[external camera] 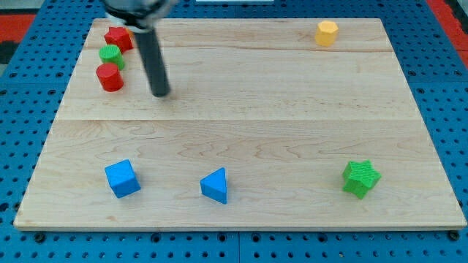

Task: Push the blue triangle towards the left center

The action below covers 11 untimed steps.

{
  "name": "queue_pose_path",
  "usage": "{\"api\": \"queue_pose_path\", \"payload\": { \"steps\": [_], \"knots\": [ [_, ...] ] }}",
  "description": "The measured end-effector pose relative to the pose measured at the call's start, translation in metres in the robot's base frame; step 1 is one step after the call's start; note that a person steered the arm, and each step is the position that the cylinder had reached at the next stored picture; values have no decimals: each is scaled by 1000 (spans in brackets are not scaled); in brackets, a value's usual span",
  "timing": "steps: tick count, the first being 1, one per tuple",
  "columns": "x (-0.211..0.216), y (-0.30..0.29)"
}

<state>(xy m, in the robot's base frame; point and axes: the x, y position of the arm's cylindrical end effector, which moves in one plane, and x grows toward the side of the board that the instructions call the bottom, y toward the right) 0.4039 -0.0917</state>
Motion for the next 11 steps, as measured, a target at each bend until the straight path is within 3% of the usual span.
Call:
{"api": "queue_pose_path", "payload": {
  "steps": [1, 2, 3, 4, 6, 7, 8, 9, 11],
  "knots": [
    [66, 82],
    [147, 123],
    [185, 149],
    [198, 94],
    [124, 39],
    [116, 12],
    [134, 27],
    [140, -4],
    [101, -88]
  ]
}}
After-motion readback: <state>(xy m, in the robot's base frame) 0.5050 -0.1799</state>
